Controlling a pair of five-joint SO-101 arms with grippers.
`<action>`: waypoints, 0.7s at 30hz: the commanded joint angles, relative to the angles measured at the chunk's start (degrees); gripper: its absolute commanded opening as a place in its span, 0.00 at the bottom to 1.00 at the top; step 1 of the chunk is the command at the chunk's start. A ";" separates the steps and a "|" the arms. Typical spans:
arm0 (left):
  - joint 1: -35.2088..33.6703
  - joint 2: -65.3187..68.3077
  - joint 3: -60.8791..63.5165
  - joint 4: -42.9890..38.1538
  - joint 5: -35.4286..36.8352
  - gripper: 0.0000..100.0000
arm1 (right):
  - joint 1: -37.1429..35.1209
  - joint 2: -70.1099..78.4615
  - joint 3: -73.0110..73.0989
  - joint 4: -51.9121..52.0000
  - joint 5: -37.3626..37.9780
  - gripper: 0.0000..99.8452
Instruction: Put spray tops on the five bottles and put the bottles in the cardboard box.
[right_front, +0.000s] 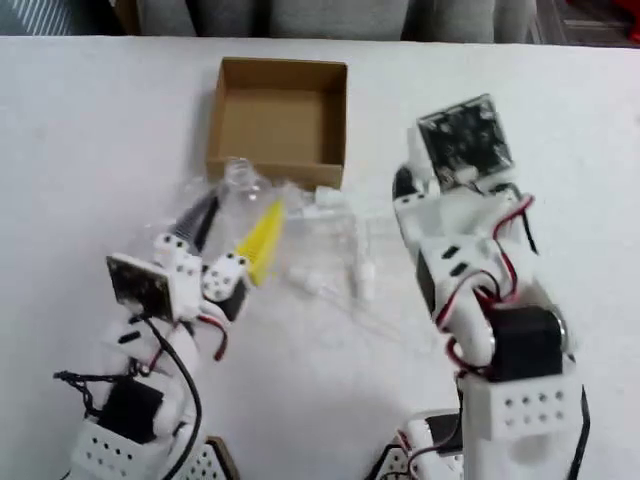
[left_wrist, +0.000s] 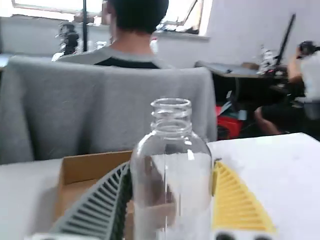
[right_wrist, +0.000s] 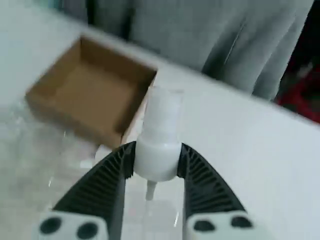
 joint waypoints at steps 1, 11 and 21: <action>8.66 -1.71 -0.70 -5.45 0.53 0.06 | 0.31 -1.98 -2.99 -15.34 -0.62 0.02; 13.93 12.09 2.55 -19.69 0.53 0.06 | -6.11 -2.24 -3.69 -30.99 -21.63 0.02; 13.58 13.58 12.22 -27.43 0.53 0.06 | -16.66 -1.54 -4.04 -38.46 -22.68 0.02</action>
